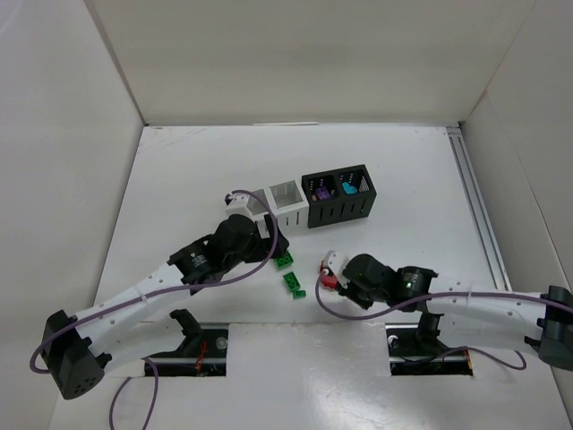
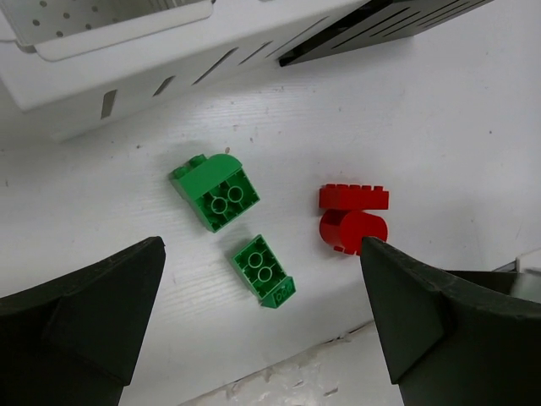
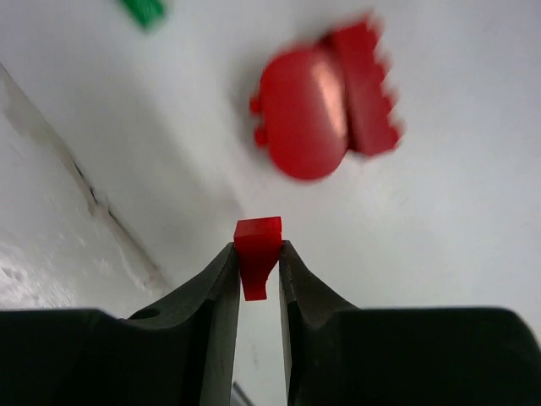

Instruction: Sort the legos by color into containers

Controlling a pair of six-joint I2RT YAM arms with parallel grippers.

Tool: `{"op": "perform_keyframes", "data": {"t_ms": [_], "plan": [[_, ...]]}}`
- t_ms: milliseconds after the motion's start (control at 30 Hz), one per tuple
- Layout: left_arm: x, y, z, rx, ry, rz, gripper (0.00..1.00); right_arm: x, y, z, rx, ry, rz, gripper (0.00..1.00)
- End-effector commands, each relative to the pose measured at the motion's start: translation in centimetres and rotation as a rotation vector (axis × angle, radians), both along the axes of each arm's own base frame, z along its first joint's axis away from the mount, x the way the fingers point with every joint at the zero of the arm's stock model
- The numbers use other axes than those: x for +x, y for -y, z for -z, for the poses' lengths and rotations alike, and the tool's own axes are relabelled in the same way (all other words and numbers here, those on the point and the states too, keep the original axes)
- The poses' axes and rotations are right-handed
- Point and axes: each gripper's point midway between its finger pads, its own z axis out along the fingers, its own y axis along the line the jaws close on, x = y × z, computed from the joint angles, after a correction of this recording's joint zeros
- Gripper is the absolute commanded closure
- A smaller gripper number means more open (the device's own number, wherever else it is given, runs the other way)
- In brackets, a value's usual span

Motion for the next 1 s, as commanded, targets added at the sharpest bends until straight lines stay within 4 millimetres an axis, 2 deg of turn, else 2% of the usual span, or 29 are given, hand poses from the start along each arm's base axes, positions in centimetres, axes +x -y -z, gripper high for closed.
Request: {"op": "perform_keyframes", "data": {"t_ms": [0,100,133,167,200,233,300,333,367,400,433,467,533,567,600,700,833,933,967], "plan": [[-0.3,-0.4,0.5,0.001,-0.016,-0.021,0.0,4.6,-5.0,-8.9,0.144,0.26,-0.084,0.76],[-0.6,-0.9,1.1,0.003,-0.032,-0.041,0.0,7.1,-6.0,-12.0,0.122,0.359,-0.078,0.76],[-0.7,-1.2,1.3,0.004,-0.026,-0.048,0.0,8.7,-7.2,-13.9,0.116,0.41,-0.088,0.76],[-0.6,-1.6,0.9,-0.002,-0.016,-0.071,0.0,9.7,-7.7,-14.8,0.119,0.433,-0.087,0.76],[-0.6,-1.9,1.6,0.004,-0.026,-0.085,0.0,11.3,-8.3,-16.1,0.134,0.468,-0.067,0.76],[-0.8,-2.1,1.5,0.006,-0.028,-0.085,0.0,12.9,-9.5,-17.7,0.128,0.51,-0.08,0.76],[-0.9,-2.8,1.7,0.023,-0.031,-0.11,0.0,14.6,-11.1,-19.4,0.154,0.544,-0.11,0.76],[-1.1,-2.9,1.7,0.012,-0.033,-0.117,0.0,16.0,-11.6,-20.3,0.17,0.57,-0.101,0.76],[-1.1,-2.9,1.7,0.012,-0.034,-0.118,0.0,17.4,-12.8,-20.9,0.161,0.589,-0.125,0.76],[-1.1,-3.2,2.1,0.019,-0.032,-0.125,0.0,18.0,-13.5,-21.1,0.167,0.586,-0.14,0.76],[-1.1,-3.5,2.4,0.023,-0.035,-0.143,0.0,19.3,-13.6,-21.2,0.164,0.585,-0.122,0.76],[-1.1,-3.5,2.4,0.023,-0.035,-0.143,0.0,20.6,-14.6,-21.3,0.158,0.587,-0.127,0.76],[-1.0,-3.5,2.7,0.025,-0.045,-0.148,0.0,21.9,-15.2,-21.0,0.154,0.581,-0.132,0.76],[-1.1,-3.3,2.9,0.03,-0.056,-0.142,0.0,23.1,-15.4,-21.8,0.171,0.596,-0.117,0.75],[-1.1,-3.3,2.9,0.03,-0.056,-0.141,0.0,23.5,-16.2,-20.5,0.158,0.573,-0.13,0.75],[-1.4,-3.0,3.6,0.041,-0.086,-0.122,0.0,25.0,-17.0,-19.4,0.149,0.548,-0.144,0.7],[-1.7,-2.7,4.1,0.039,-0.101,-0.107,0.0,25.8,-17.1,-18.2,0.122,0.522,-0.139,0.59],[-1.7,-2.1,4.0,0.027,-0.101,-0.085,0.0,25.6,-17.4,-18.1,0.132,0.514,-0.152,0.45],[-1.6,-1.9,4.0,0.028,-0.097,-0.069,0.0,25.6,-17.4,-18.1,0.132,0.514,-0.152,0.35]]}}
